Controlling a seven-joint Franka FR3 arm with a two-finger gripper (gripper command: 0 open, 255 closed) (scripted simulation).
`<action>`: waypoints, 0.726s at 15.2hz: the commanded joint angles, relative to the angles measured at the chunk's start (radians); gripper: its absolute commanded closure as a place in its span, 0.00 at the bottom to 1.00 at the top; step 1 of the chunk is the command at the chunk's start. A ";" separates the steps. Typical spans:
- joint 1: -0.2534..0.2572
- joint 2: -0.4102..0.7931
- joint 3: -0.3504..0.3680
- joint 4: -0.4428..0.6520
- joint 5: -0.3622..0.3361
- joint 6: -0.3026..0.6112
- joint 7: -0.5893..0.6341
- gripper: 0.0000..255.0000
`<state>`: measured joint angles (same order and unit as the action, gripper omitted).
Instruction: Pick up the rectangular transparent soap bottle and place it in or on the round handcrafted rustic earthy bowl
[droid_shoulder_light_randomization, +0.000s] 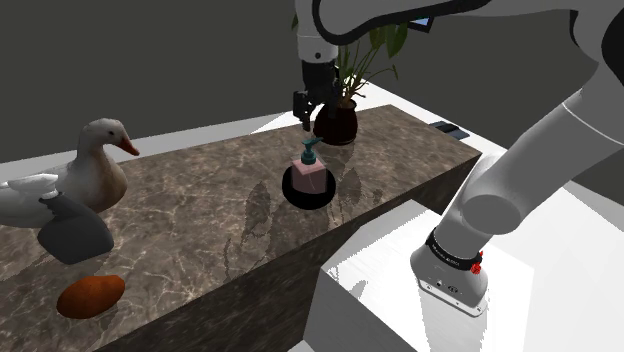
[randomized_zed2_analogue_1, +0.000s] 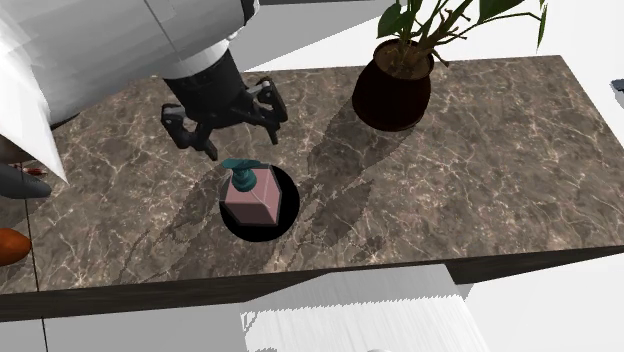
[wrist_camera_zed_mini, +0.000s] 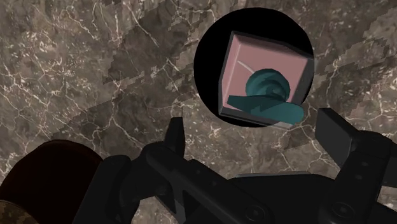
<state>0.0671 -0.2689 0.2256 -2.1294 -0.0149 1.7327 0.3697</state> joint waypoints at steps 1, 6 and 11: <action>0.000 0.003 0.000 0.053 -0.001 -0.051 -0.001 0.00; 0.000 0.012 0.001 0.122 -0.002 -0.110 0.000 0.00; 0.000 0.012 0.001 0.122 -0.002 -0.110 0.000 0.00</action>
